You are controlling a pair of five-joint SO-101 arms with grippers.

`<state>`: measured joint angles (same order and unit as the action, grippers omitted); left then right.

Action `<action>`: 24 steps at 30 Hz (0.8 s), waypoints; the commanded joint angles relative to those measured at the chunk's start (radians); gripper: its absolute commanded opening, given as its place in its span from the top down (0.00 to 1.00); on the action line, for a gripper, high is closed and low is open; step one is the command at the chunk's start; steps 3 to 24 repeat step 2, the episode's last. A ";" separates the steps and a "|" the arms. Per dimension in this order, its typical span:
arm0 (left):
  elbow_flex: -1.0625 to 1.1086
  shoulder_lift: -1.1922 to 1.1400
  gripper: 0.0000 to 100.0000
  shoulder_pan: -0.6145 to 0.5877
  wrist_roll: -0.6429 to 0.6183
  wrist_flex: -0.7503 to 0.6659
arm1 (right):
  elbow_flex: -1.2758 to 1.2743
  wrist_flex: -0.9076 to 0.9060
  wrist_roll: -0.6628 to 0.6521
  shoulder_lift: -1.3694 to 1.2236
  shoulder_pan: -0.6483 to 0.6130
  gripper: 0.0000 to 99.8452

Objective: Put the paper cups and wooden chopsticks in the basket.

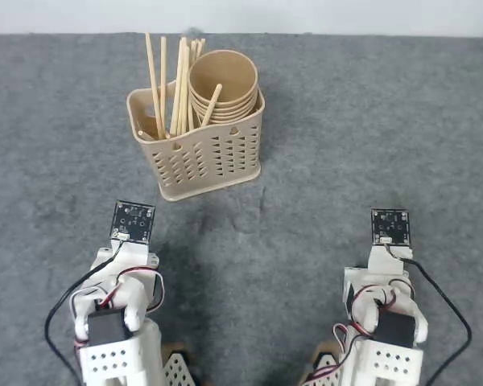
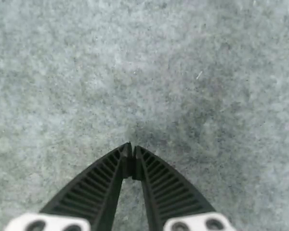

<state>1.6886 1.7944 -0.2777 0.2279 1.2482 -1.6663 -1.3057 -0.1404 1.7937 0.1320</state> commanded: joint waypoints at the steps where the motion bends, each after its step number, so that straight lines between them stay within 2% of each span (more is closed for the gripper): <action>1: -0.002 -0.003 0.99 0.005 0.005 0.003 | -0.017 -0.005 0.014 0.024 0.007 0.99; 24: -0.002 -0.003 0.99 0.005 0.005 0.003 | -0.017 -0.005 0.014 0.024 0.007 0.99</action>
